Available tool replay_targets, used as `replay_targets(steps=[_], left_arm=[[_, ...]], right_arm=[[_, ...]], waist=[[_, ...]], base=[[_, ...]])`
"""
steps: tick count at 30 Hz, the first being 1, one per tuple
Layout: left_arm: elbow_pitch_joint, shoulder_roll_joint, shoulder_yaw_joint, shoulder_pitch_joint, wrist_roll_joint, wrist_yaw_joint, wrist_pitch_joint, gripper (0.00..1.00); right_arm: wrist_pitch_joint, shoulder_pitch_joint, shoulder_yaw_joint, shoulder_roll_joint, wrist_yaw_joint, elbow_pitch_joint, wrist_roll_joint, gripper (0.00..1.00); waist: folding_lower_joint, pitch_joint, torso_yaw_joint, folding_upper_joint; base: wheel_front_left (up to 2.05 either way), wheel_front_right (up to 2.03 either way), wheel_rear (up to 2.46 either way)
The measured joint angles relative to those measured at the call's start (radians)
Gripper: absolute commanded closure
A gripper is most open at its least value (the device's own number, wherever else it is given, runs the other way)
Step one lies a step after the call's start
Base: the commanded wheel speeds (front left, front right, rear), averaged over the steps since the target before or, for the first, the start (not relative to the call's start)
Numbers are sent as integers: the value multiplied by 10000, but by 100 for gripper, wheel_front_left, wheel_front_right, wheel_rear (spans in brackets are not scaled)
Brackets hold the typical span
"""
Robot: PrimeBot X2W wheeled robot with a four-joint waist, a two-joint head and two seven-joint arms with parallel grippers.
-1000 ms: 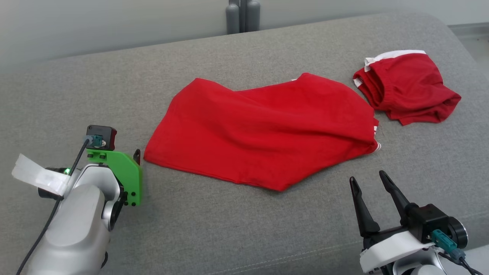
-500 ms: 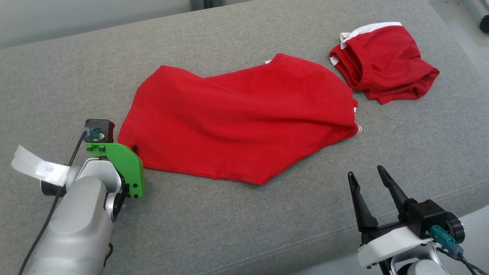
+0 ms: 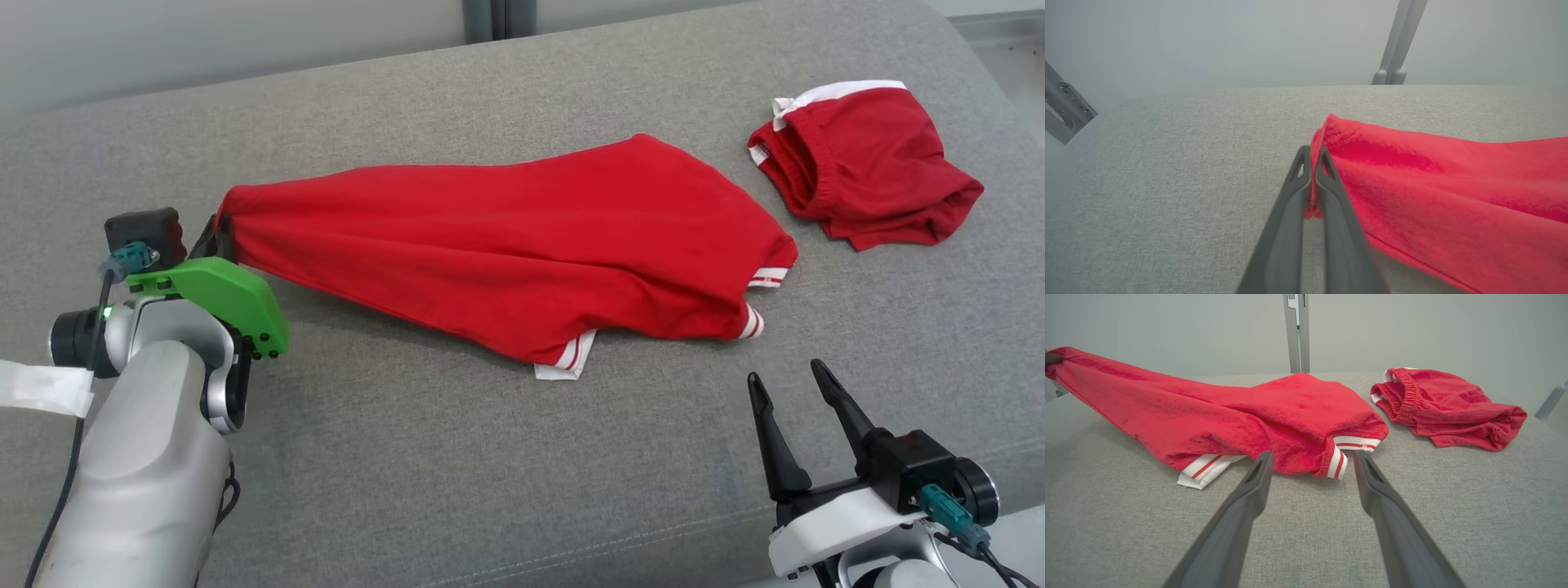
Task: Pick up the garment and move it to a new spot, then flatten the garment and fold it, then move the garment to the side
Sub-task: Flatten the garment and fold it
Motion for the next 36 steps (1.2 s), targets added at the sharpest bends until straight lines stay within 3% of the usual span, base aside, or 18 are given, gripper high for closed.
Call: replay_targets(steps=[13, 22, 29, 36], left_arm=[[-479, 600, 171, 461, 360, 1145, -861, 100], [-477, 502, 54, 754, 236, 1089, -725, 100], [-568, 451, -92, 727, 188, 1074, -614, 100], [-606, 395, -222, 649, 188, 1074, -535, 100]], right_arm=[[174, 39, 174, 0, 0, -82, -61, 0], [972, -255, 132, 13, 2, 291, -487, 0], [2347, -1523, 359, -10, 2, 1710, -700, 0], [2633, -2596, 1175, 2, 2, 3239, -637, 0]], waist=[[0, -635, 365, 0], [0, -605, 312, 0], [-1, -440, 426, 0], [-1, -275, 640, 0]], base=[[0, 0, 0], [0, 0, 0], [0, 0, 0], [0, 0, 0]])
